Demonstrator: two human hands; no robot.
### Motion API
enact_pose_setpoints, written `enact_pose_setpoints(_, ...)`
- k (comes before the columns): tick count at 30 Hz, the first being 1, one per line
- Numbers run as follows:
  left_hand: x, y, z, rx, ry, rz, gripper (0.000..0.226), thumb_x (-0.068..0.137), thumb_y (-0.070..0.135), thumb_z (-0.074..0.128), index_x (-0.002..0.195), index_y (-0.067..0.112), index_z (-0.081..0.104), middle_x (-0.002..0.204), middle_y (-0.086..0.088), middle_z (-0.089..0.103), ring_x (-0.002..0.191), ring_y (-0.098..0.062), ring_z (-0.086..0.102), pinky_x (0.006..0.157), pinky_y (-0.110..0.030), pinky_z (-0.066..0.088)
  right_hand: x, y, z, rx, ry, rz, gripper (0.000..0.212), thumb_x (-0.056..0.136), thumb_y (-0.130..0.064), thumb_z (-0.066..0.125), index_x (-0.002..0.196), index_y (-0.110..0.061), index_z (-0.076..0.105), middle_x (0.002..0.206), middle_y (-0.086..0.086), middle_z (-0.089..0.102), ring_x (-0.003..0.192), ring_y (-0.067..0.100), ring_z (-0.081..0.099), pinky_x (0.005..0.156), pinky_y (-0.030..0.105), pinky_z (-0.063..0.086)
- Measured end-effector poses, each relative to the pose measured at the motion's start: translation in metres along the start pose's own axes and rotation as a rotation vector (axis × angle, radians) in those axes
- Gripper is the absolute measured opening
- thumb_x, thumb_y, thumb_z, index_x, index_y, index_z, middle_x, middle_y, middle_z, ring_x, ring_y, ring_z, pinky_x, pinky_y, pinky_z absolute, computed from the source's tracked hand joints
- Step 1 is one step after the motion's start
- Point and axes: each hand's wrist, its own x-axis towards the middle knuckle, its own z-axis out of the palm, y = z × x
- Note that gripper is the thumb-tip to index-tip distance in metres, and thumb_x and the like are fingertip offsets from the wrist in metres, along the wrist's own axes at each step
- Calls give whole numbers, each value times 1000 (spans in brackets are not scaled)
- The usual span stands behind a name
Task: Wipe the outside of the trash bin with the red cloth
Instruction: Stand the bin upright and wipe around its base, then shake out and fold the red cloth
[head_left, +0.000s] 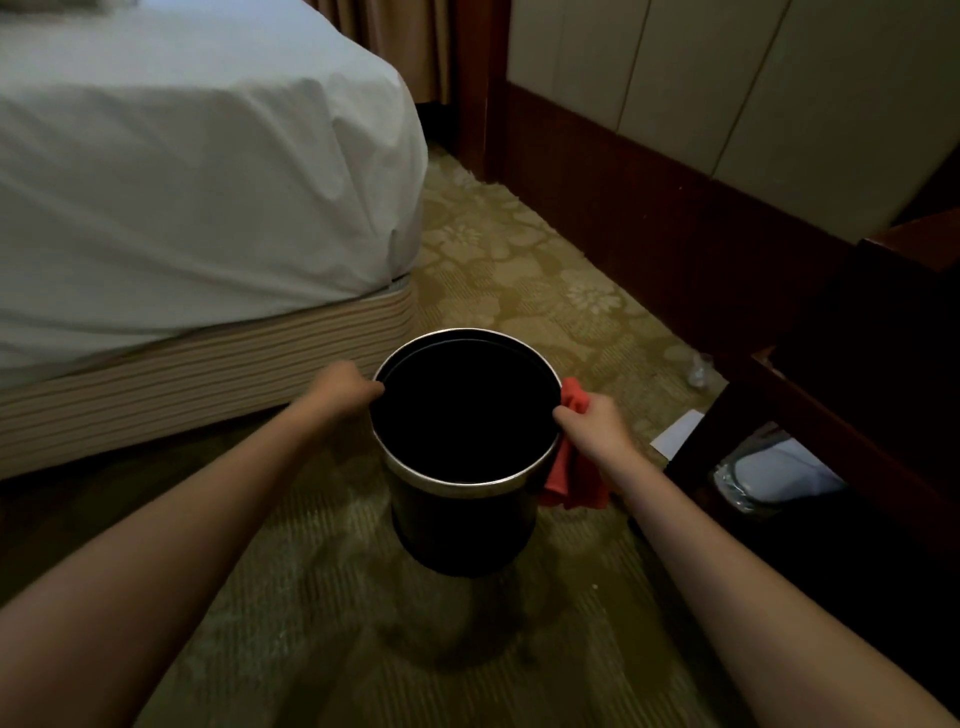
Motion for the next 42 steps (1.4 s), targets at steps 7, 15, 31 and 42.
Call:
enact_pose_setpoints(7, -22, -20, -6, 62, 31, -32, 28, 84, 19, 61, 80, -8, 64, 78, -21, 58, 83, -35, 62, 59, -28, 36, -1, -10, 10, -72, -121, 0, 13, 80, -16, 60, 70, -9, 57, 71, 11, 52, 75, 23, 49, 69, 32, 39)
enact_pose_setpoints(15, -56, -52, -21, 31, -19, -167, 29, 87, 18, 58, 91, -10, 64, 83, -19, 58, 89, -34, 60, 63, -32, 42, -15, -22, 23, -74, -192, -20, 24, 73, -20, 63, 54, -16, 49, 86, 21, 55, 95, 41, 58, 80, 41, 46)
enact_pose_setpoints(31, -50, -37, -31, 121, -29, -164, 48, 91, 43, 50, 114, 1, 55, 124, -23, 51, 119, -39, 46, 97, -46, 41, -11, -29, -7, 130, -169, -119, 20, 97, -19, 49, 99, -4, 63, 88, 12, 58, 81, 20, 54, 60, 22, 40)
enact_pose_setpoints(42, -108, 86, -69, -718, -484, 203, 44, 87, 57, 45, 118, 27, 56, 114, 5, 63, 109, -13, 54, 93, -41, 35, -61, -152, -71, 862, -672, -153, 10, 87, -12, 55, 95, -12, 59, 84, 8, 62, 77, 18, 60, 76, 32, 49)
